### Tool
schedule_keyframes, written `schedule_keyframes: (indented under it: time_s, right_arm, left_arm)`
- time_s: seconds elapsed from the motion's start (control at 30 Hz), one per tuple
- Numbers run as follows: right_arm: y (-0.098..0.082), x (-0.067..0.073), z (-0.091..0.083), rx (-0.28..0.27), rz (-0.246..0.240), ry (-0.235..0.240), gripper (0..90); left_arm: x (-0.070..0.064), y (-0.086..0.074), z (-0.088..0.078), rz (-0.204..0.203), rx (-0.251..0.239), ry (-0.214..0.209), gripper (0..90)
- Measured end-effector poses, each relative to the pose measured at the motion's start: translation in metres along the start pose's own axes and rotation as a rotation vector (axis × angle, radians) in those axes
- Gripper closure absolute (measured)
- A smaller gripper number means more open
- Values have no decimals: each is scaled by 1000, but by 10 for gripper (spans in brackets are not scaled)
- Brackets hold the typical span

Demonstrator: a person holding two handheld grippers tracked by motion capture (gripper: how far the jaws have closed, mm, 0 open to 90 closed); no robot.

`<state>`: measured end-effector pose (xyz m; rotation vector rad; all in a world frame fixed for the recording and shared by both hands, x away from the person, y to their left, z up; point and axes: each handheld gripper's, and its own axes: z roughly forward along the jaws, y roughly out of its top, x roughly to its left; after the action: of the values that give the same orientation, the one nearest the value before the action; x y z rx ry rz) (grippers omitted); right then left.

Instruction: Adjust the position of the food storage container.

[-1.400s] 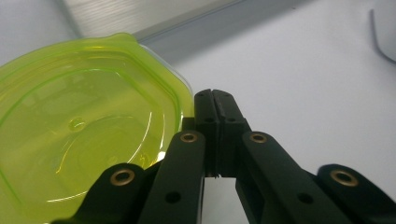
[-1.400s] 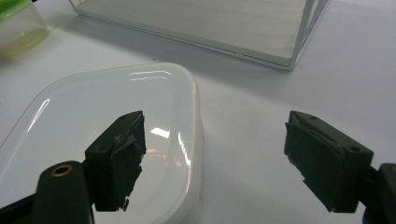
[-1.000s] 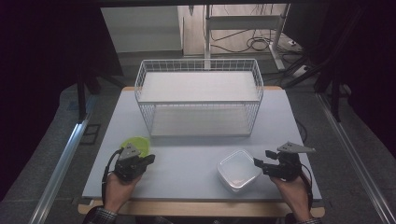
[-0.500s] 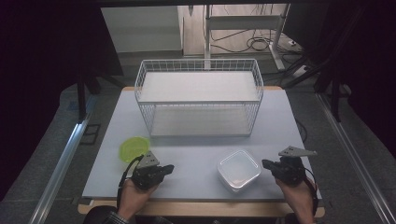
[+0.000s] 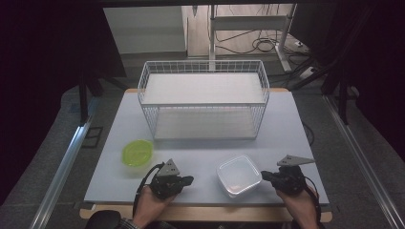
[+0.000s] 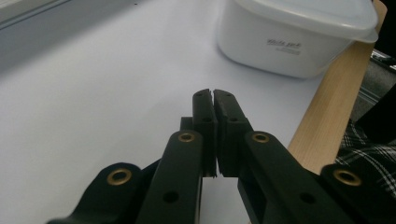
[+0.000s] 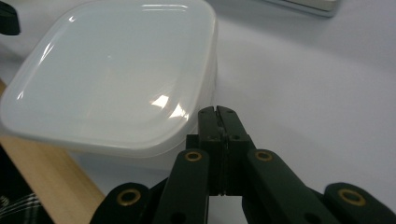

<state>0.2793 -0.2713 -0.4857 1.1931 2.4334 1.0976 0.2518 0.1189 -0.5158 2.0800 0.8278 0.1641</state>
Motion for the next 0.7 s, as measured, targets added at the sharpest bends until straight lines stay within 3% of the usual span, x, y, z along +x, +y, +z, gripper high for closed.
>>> schedule_keyframes:
  time_s: [0.2,0.23,0.43,0.57,0.6,0.7]
  right_arm:
    - [2,11,5,9,-12,47,895]
    - [3,16,8,11,-17,71,895]
    - [6,30,15,15,-40,105,894]
    - [9,43,23,16,-53,147,896]
    - [10,46,25,15,-55,135,896]
    - [12,48,28,12,-53,135,897]
  left_arm:
    - [-4,0,3,-5,5,-26,887]
    - [-4,1,3,-3,10,-28,884]
    - [-10,0,14,-5,48,-63,869]
    - [-12,0,17,-18,59,-57,878]
    - [-11,1,16,-17,68,-25,877]
    - [-8,1,15,-32,66,-11,884]
